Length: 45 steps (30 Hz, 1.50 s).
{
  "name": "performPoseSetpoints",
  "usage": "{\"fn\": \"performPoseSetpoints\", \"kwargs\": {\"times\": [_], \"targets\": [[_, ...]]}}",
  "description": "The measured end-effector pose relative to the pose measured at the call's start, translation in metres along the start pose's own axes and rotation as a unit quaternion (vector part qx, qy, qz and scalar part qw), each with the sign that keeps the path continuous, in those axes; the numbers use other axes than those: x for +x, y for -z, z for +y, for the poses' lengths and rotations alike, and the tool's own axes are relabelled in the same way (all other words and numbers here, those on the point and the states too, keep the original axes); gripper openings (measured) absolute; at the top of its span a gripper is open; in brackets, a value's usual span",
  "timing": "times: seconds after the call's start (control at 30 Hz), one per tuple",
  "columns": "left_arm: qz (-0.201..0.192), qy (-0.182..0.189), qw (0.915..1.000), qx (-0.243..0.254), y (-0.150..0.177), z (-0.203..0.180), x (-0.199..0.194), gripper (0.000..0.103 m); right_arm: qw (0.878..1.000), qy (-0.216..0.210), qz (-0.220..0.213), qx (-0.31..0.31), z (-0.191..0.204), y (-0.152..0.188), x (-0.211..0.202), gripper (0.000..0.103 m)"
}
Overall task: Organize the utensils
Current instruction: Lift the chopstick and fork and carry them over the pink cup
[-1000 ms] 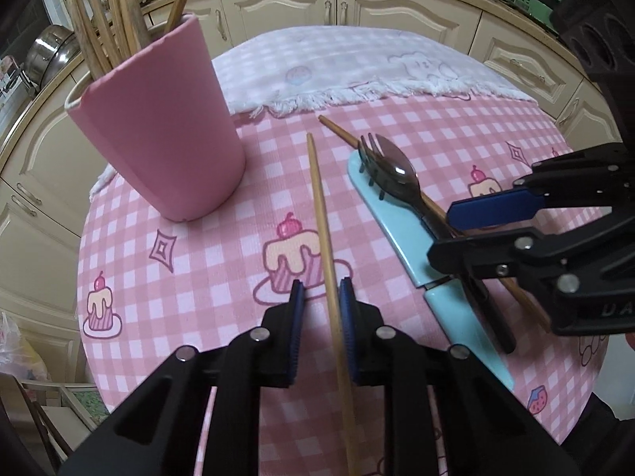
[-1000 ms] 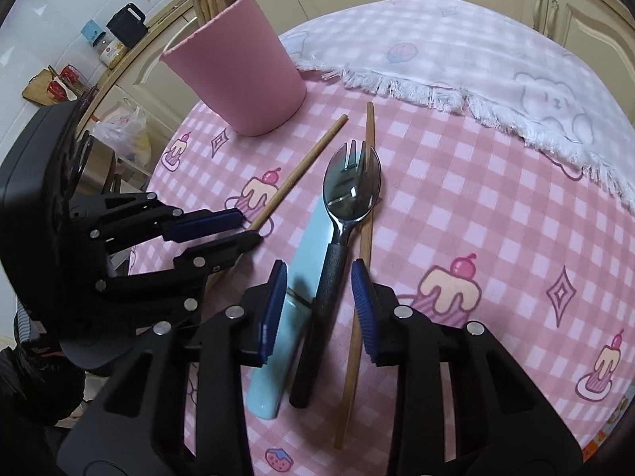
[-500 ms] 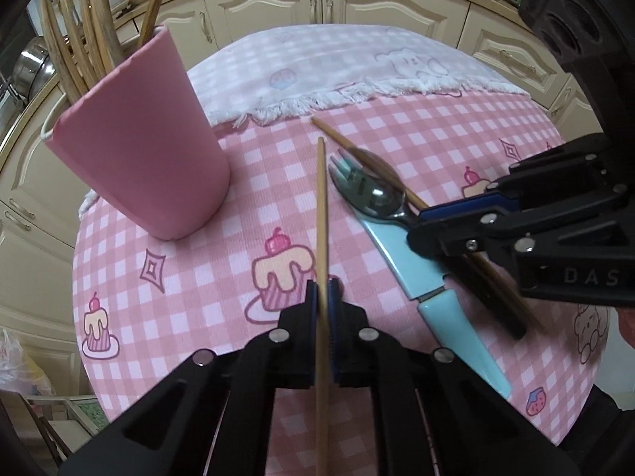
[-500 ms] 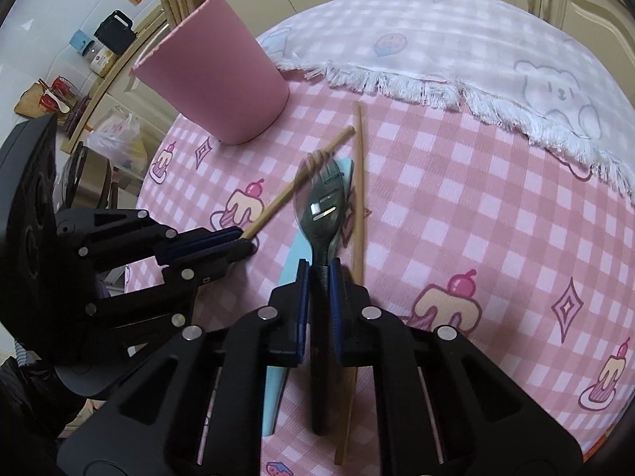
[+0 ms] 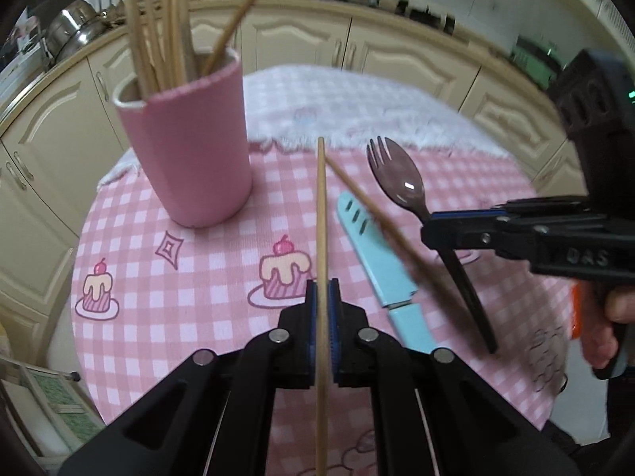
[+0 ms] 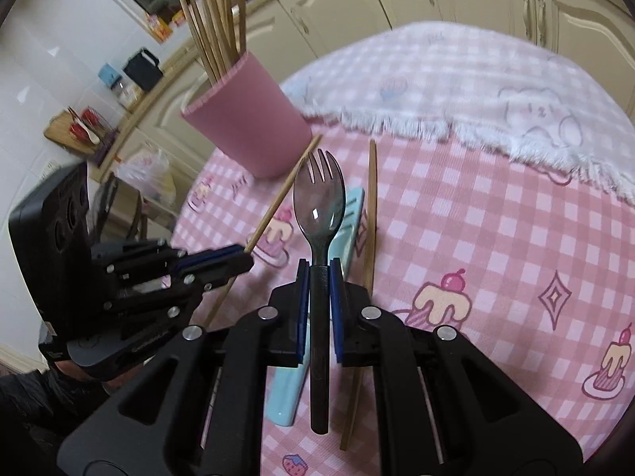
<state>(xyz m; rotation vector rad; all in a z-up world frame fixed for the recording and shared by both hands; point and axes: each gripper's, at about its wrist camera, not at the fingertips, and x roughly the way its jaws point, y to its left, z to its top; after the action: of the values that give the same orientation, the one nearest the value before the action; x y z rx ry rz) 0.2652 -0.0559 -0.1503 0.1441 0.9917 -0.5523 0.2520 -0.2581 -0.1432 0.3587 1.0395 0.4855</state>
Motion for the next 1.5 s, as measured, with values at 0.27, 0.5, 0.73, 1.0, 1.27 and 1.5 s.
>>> {"fn": "performPoseSetpoints", "kwargs": {"times": [0.27, 0.5, 0.73, 1.0, 1.27, 1.5], "targets": [[-0.104, 0.010, 0.9945, -0.011, 0.007, -0.001, -0.054, 0.005, 0.997, -0.016, -0.069, -0.009, 0.009, -0.009, -0.036, 0.010], [-0.210, -0.003, 0.9770, -0.038, -0.009, 0.012, -0.102, 0.005, 0.989, -0.040, -0.132, -0.045, 0.036, -0.031, -0.065, 0.010], [-0.324, -0.024, 0.9432, -0.071, -0.046, 0.047, -0.148, 0.005, 0.971, -0.066, -0.212, -0.086, 0.079, -0.080, -0.073, 0.010], [-0.430, -0.030, 0.8979, -0.091, -0.097, 0.067, -0.159, 0.005, 0.950, -0.067, -0.288, -0.096, 0.107, -0.133, -0.058, 0.010], [-0.442, -0.054, 0.8889, -0.107, -0.123, 0.076, -0.121, 0.005, 0.949, -0.046, -0.295, -0.101, 0.112, -0.156, -0.019, 0.010], [-0.429, -0.059, 0.8937, -0.117, -0.121, 0.085, -0.087, 0.005, 0.952, -0.035, -0.287, -0.098, 0.101, -0.157, 0.006, 0.010]]}}
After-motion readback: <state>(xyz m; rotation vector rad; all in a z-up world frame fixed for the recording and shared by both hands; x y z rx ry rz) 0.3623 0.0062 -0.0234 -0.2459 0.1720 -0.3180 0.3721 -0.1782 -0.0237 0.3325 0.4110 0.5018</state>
